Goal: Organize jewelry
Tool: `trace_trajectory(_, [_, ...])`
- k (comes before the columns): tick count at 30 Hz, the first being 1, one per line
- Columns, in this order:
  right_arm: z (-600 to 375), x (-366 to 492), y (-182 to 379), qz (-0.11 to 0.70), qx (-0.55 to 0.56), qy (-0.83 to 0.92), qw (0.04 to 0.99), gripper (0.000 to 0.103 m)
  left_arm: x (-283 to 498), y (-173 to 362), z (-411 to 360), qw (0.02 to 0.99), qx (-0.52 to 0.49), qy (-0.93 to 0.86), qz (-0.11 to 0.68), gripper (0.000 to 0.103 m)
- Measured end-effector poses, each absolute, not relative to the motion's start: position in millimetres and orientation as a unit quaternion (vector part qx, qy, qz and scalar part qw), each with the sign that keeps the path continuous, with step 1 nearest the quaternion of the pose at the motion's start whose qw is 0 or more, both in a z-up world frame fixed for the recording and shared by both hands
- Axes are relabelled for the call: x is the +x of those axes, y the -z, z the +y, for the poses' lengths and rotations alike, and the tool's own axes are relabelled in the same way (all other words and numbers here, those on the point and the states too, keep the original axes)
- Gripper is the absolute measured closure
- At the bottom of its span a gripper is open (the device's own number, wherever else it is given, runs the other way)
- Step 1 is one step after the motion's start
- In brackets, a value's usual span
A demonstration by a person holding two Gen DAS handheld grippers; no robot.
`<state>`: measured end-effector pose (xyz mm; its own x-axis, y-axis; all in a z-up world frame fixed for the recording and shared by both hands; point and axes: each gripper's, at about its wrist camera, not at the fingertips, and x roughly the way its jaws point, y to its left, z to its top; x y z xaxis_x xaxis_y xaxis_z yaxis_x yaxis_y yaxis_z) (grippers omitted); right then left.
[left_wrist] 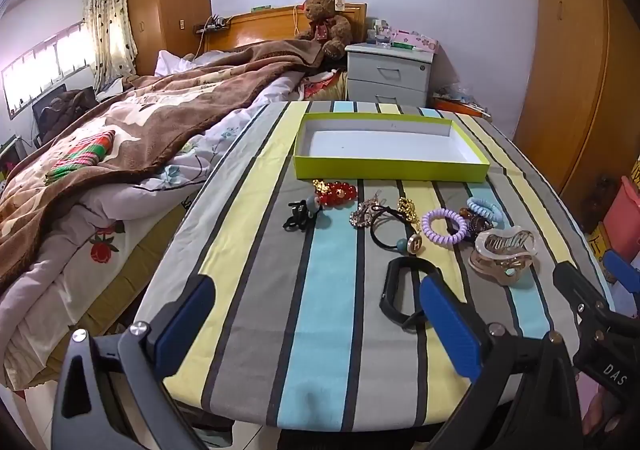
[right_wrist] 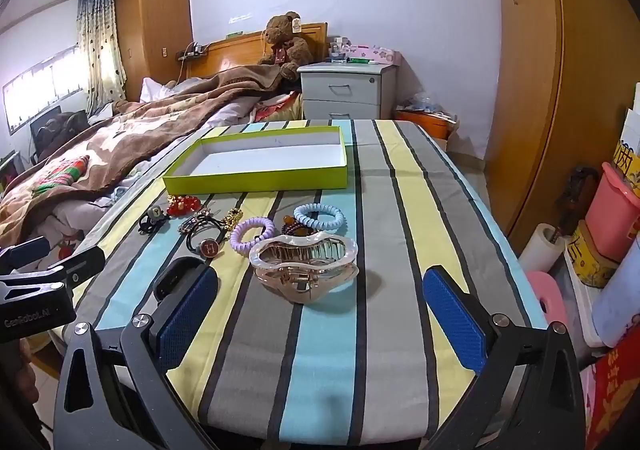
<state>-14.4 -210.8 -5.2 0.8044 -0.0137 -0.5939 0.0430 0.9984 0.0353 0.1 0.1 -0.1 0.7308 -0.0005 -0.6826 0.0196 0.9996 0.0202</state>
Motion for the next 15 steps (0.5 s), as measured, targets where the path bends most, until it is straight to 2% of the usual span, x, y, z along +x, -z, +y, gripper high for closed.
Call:
trace_trajectory(9, [-210, -26, -1, 0.299, 0.007, 0.026, 0.954, 0.001, -7, 6, 9, 0.927, -0.021, 0.014, 0.375, 0.0])
trace_trajectory(15, [-207, -32, 0, 0.295, 0.007, 0.02, 0.955, 0.001, -16, 1, 3, 0.933, 0.009, -0.001, 0.36, 0.0])
